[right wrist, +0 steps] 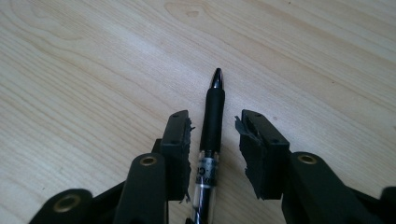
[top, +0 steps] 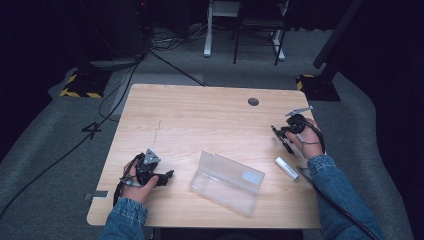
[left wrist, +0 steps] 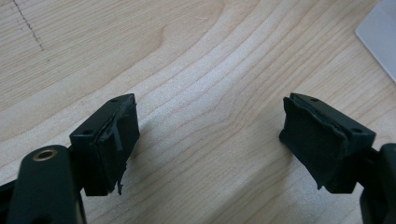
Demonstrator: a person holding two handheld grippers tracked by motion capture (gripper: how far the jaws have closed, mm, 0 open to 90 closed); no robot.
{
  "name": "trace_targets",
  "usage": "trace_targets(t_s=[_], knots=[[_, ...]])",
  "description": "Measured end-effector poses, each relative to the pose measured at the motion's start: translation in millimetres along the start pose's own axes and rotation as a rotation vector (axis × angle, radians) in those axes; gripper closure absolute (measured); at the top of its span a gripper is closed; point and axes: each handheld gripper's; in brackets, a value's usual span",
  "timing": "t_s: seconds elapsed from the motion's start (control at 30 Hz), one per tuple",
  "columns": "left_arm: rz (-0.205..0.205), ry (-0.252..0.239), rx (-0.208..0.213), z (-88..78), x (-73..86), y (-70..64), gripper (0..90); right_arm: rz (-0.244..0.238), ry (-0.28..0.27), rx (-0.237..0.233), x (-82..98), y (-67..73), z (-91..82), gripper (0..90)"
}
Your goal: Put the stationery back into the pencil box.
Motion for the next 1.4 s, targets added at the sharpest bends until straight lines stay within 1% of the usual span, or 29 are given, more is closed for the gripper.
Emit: trace_targets(t_s=[0.07,0.13,0.17,0.2,0.23,0.27,0.3,0.37,0.5,0.57,0.63,0.8,0.83,0.97,1.07,1.13,1.17,1.2,1.23,1.27,1.33,1.37,1.4], knots=[[0.003,-0.003,-0.002,0.1,0.1,-0.3,19.1,0.009,0.011,-0.004,-1.7,1.4,3.7,65.1],[0.001,-0.003,0.0,0.2,0.1,-0.5,19.0,0.007,0.016,-0.003,-2.6,2.9,5.8,65.9],[0.001,-0.004,0.0,0.2,0.1,-0.6,19.0,-0.004,0.028,0.006,-3.4,4.3,7.9,66.8],[0.002,-0.004,0.001,0.2,0.1,-0.6,19.1,-0.013,0.045,0.019,-4.0,5.9,10.6,69.9],[0.0,-0.002,0.002,0.1,0.1,-0.9,19.1,0.005,0.043,0.025,-5.5,6.2,12.0,76.5],[0.002,-0.004,0.003,0.1,0.1,-1.0,19.1,0.005,0.045,0.028,-6.0,5.6,11.9,79.7],[-0.003,-0.007,0.005,0.3,0.1,-1.6,19.1,0.015,0.05,0.029,-6.4,5.1,11.5,80.4],[0.002,-0.002,0.005,-0.2,0.0,-1.6,19.1,0.019,0.051,0.028,-6.6,4.6,11.5,80.8],[0.001,-0.006,0.008,0.0,0.1,-2.0,19.1,0.006,0.059,0.042,-6.5,4.8,10.4,81.0],[0.0,-0.006,0.008,0.0,0.1,-2.2,19.1,0.012,0.063,0.039,-6.5,5.0,9.2,81.1],[0.001,-0.006,0.007,0.0,0.2,-2.1,19.0,0.004,0.065,0.044,-7.6,5.3,6.5,81.1],[0.001,-0.006,0.007,0.0,0.2,-2.1,19.0,0.01,0.049,0.028,-14.0,7.3,-7.2,81.2],[0.001,-0.006,0.007,0.0,0.2,-2.1,19.0,0.01,0.049,0.028,-14.0,7.3,-7.2,81.2],[0.003,-0.006,0.008,-0.1,0.2,-2.5,19.1,0.002,0.009,0.008,-19.5,12.5,-22.4,81.2],[0.009,-0.008,0.01,-0.1,0.2,-2.8,19.1,-0.006,-0.016,-0.008,-23.6,20.7,-35.6,81.2],[0.009,-0.007,0.01,-0.2,0.1,-2.8,19.1,-0.009,-0.033,-0.02,-25.7,24.2,-41.1,81.2],[0.009,-0.007,0.01,-0.2,0.1,-2.8,19.1,-0.009,-0.033,-0.02,-25.7,24.2,-41.1,81.2],[0.01,-0.007,0.01,-0.2,0.1,-2.8,19.0,-0.011,-0.057,-0.043,-28.5,29.1,-49.1,81.1],[0.01,-0.007,0.01,-0.2,0.1,-2.8,19.1,-0.011,-0.057,-0.043,-28.5,29.1,-49.1,81.1],[0.01,-0.007,0.011,-0.2,0.1,-2.8,19.0,-0.018,-0.076,-0.058,-30.8,34.0,-56.8,81.1],[0.01,-0.007,0.011,-0.2,0.1,-2.8,19.0,-0.024,-0.094,-0.073,-32.4,38.9,-63.8,81.1],[0.01,-0.007,0.011,-0.2,0.1,-2.8,19.0,-0.024,-0.094,-0.073,-32.4,38.9,-63.8,81.1],[0.01,-0.007,0.011,-0.2,0.1,-2.8,19.0,-0.035,-0.104,-0.082,-33.6,42.3,-68.8,81.1]])
Point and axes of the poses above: each handheld gripper's, and its own axes: z roughly forward along the jaws, x roughly out of its underside, y roughly to its left, and after that the axes turned 14 degrees about z, right-handed
